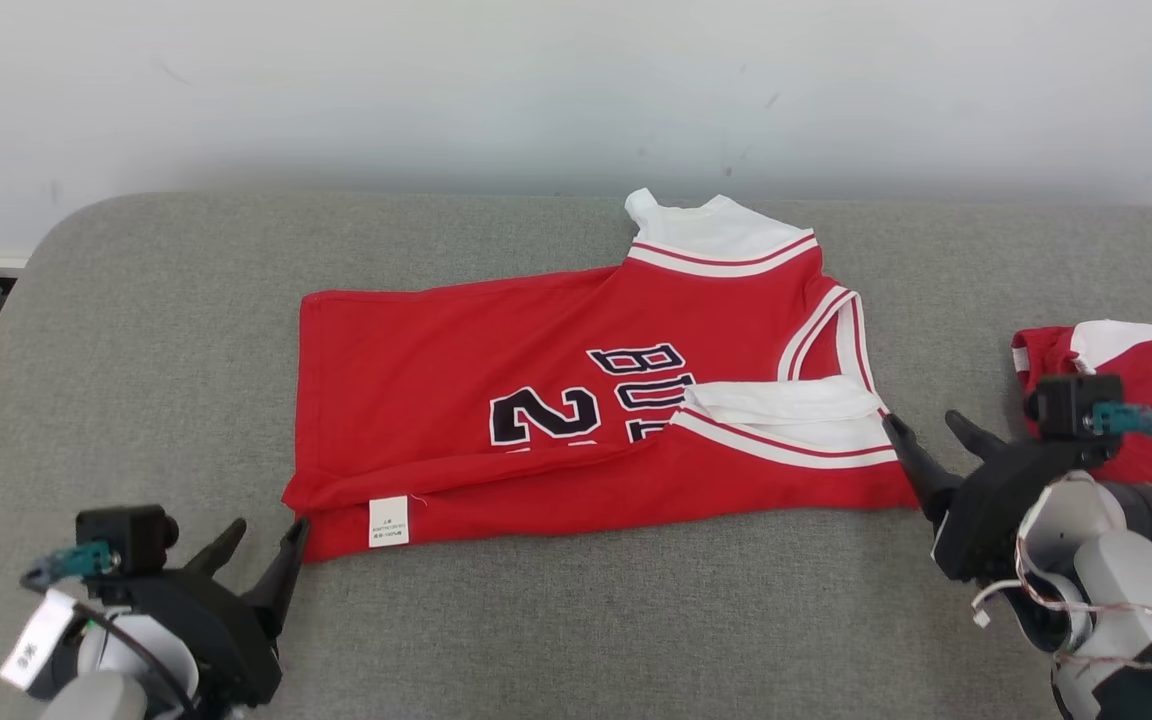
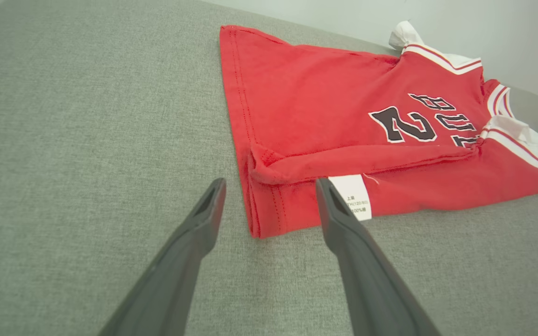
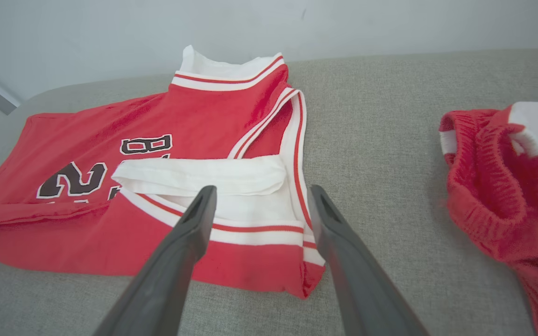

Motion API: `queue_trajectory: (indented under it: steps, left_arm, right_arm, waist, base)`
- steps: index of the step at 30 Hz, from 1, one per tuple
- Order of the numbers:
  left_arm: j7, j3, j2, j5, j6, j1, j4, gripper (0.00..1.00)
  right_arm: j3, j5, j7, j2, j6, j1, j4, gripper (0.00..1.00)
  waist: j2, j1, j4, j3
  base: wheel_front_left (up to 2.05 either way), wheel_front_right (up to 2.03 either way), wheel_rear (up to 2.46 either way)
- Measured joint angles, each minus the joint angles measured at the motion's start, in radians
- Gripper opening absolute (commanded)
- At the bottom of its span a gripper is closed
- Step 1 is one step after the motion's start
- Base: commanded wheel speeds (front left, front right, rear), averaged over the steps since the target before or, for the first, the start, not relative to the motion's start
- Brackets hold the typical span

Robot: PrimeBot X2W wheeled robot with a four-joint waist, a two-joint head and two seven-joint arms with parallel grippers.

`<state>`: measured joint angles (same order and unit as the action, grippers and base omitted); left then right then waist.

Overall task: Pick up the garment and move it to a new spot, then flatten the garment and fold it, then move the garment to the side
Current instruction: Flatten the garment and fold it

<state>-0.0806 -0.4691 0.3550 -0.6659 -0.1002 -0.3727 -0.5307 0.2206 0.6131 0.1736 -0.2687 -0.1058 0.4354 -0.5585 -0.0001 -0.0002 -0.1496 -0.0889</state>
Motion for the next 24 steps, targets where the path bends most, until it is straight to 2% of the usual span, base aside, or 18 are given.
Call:
queue_trajectory:
  steps: [6, 12, 15, 18, 24]
  left_arm:
    - [0.064, 0.001, -0.004, 0.007, 0.014, 0.064, 0.017, 1.00]
    - [0.092, 0.000, -0.013, 0.015, 0.025, 0.062, 0.019, 1.00]
    - [0.100, -0.001, -0.021, 0.016, 0.025, 0.056, -0.006, 1.00]
    - [0.098, -0.009, -0.040, 0.016, 0.024, 0.016, -0.044, 1.00]
    - [0.071, -0.015, -0.058, 0.014, 0.020, -0.031, -0.117, 1.00]
  right_arm:
    - [0.000, -0.018, -0.048, -0.002, 0.002, -0.076, 0.044, 1.00]
    - [0.022, -0.045, -0.051, -0.002, 0.027, -0.120, 0.043, 1.00]
    - [0.039, -0.070, -0.049, -0.002, 0.038, -0.115, 0.039, 1.00]
    - [0.057, -0.101, -0.023, -0.007, 0.066, -0.081, 0.010, 1.00]
    - [0.071, -0.108, -0.005, 0.002, 0.081, -0.037, -0.022, 1.00]
  waist:
    - [0.0000, 0.0001, 0.002, 0.000]
    - [0.0000, 0.0001, 0.005, -0.007]
    - [0.0001, 0.0001, 0.008, -0.014]
    - [0.0000, 0.0003, 0.008, -0.032]
    - [0.0001, 0.0003, 0.000, -0.068]
  base:
    - [0.00, 0.00, 0.00]
    - [0.00, 0.00, 0.00]
    - [0.00, 0.00, 0.00]
    - [0.00, 0.00, 0.00]
    - [0.00, 0.00, 0.00]
